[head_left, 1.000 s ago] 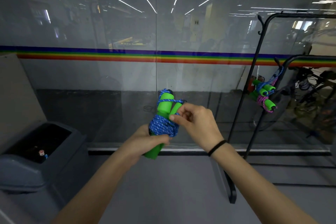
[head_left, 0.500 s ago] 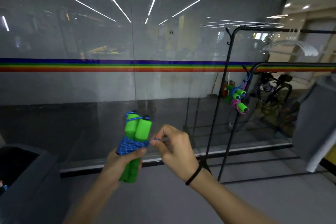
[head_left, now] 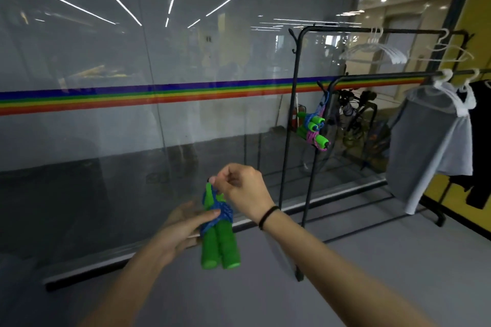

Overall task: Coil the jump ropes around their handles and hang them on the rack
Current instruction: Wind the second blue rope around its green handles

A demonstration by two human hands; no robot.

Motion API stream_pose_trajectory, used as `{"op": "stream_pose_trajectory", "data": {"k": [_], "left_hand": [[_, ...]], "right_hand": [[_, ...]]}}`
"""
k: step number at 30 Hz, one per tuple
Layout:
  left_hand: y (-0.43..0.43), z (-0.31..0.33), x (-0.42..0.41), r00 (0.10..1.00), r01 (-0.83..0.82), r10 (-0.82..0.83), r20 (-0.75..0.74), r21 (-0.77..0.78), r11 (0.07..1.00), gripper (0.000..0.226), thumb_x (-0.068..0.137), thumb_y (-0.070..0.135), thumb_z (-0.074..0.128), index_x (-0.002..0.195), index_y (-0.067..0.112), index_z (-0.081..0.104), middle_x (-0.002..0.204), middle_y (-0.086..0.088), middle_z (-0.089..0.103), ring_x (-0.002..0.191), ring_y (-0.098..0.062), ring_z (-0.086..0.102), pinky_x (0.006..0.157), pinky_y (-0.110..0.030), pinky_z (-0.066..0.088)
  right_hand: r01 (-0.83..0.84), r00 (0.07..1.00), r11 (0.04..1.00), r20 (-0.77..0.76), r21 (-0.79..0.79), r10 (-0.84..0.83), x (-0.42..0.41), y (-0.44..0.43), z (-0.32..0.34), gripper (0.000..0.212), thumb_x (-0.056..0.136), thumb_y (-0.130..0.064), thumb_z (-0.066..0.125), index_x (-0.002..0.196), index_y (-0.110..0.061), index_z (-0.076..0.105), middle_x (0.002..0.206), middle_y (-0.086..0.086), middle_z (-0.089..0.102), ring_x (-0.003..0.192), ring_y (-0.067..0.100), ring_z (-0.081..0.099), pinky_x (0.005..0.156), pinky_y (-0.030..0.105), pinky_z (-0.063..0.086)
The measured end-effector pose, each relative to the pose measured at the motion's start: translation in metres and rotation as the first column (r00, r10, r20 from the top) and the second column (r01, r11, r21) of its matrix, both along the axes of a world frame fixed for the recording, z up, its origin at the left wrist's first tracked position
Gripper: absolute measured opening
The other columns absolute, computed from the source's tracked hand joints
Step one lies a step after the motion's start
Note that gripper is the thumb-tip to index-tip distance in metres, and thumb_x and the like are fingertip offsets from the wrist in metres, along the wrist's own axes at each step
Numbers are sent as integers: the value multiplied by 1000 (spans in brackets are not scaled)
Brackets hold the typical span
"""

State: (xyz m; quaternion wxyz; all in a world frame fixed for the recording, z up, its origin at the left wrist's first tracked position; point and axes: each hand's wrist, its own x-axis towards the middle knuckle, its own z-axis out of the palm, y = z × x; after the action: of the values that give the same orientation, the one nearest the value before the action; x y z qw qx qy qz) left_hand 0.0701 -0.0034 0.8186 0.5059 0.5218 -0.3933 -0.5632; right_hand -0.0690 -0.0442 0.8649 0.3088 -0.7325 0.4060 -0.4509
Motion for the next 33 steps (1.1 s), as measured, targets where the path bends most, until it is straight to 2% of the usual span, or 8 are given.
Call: {"op": "stream_pose_trajectory", "data": {"k": [4,7,9,15,18,21,26,33], "left_hand": [[-46,3,-21,978,-79,108,181,-158,984,52,73,0,74,118,11,49,109,-3,61,95,-17,61,78,-20,51],[-93,2,-30,944,-57,173,281,-377,924,34,78,3,71,102,23,59,115,-8,63,97,-6,61,73,-3,44],[-130,2,-41,900,-45,236,366,-461,886,33,80,15,71,104,33,58,120,-4,61,101,1,57,88,-10,41],[-251,13,-89,654,103,467,595,-681,725,53,78,23,71,127,27,54,137,9,47,132,-13,37,113,-39,26],[-316,30,-115,701,151,370,610,-634,758,26,76,33,65,98,46,63,96,38,65,106,6,59,112,-56,25],[-382,45,-135,775,106,345,530,-646,756,32,73,16,74,81,44,61,74,35,67,76,12,64,104,-42,37],[-482,64,-155,908,2,238,345,-572,820,15,74,4,74,78,18,68,66,3,71,70,-14,67,69,-25,52],[-632,87,-163,928,86,175,330,-644,760,7,79,10,70,79,15,67,77,2,70,67,2,65,65,-8,49]], "right_hand": [[82,997,995,-1,52,-83,-17,-43,-9,18,78,-25,68,66,-13,64,68,9,70,67,14,65,66,28,55],[120,992,991,-30,54,-119,-36,-80,-10,15,79,-21,67,67,-11,65,71,10,71,69,15,66,61,19,49],[115,993,992,-11,49,-115,-50,-112,-11,16,80,-20,66,66,-12,64,73,12,72,70,17,67,65,26,52],[110,994,993,-12,-42,-110,-98,-237,-4,20,78,-19,67,64,-24,54,76,15,71,68,22,66,67,34,53],[35,999,999,-11,-33,-35,-123,-302,9,12,78,-12,67,69,-16,59,78,17,70,70,20,65,68,36,54],[-38,999,999,1,-29,39,-142,-366,26,13,76,-13,69,70,-22,62,76,13,68,73,23,66,72,38,54],[67,995,997,69,-31,-65,-162,-461,45,13,75,-14,73,68,-21,64,76,13,69,70,24,66,70,41,55],[149,944,984,282,99,-171,-158,-596,60,20,82,-6,64,68,-17,54,79,13,59,64,17,58,50,24,48]]}}
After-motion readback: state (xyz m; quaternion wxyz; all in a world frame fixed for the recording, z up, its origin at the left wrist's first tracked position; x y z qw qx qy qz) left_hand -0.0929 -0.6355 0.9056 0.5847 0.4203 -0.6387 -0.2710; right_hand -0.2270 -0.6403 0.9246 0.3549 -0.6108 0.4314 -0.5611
